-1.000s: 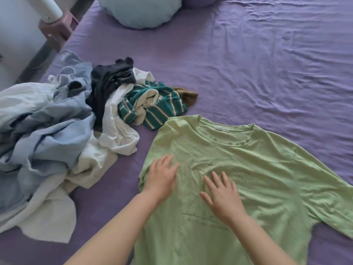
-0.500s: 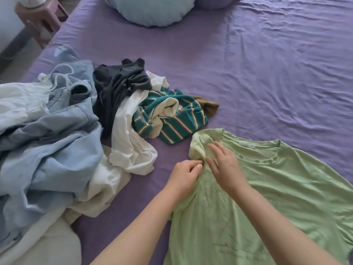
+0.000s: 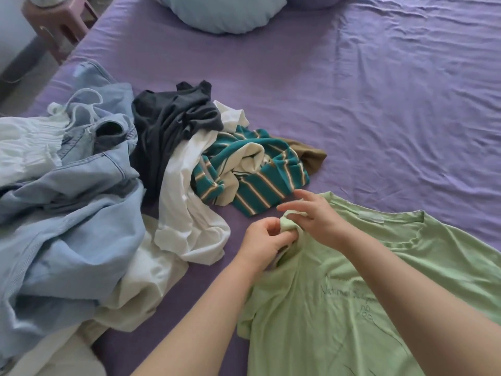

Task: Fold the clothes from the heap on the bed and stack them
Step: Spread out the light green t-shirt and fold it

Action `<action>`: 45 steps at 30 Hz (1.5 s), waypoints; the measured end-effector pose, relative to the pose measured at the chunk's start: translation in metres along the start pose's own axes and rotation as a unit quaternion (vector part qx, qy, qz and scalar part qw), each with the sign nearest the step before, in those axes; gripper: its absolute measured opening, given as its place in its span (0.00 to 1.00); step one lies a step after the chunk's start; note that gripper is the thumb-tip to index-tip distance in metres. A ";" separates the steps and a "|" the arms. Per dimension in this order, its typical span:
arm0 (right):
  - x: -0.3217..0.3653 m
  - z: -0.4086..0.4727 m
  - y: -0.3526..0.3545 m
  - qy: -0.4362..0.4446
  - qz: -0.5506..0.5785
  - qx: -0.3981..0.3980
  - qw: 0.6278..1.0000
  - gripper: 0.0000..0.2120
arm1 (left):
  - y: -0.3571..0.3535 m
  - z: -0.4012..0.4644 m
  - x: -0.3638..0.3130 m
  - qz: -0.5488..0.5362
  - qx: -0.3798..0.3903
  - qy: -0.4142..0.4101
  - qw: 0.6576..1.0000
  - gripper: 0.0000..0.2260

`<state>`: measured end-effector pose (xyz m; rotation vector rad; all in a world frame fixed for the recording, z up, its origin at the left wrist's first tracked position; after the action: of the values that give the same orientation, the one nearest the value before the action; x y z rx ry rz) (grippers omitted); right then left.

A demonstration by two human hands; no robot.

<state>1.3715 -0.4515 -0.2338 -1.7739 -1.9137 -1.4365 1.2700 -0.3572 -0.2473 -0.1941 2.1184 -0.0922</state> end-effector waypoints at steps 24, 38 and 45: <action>0.029 -0.002 0.034 -0.040 0.072 -0.142 0.986 0.09 | 0.113 -0.094 -0.070 0.287 0.042 0.172 0.941 0.08; -0.062 -0.068 0.023 -0.114 -0.026 -0.209 0.971 0.12 | 0.086 -0.077 -0.067 0.713 -0.179 0.126 0.667 0.19; -0.114 -0.083 0.049 -0.158 -0.067 -0.176 0.969 0.14 | -0.031 0.016 -0.054 0.432 0.028 -0.028 0.901 0.15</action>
<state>1.4057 -0.5965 -0.2421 -2.1824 -2.0622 -1.7187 1.3143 -0.3777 -0.2059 0.7730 1.9608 0.3735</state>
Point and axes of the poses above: each hand's wrist, its own z-axis towards the middle knuckle, its own y-axis out of the back of the hand, x = y × z, the point moved 4 cm from there along z, towards the middle knuckle, and after that the axes turned 15 degrees about x, right-handed, at the moved point
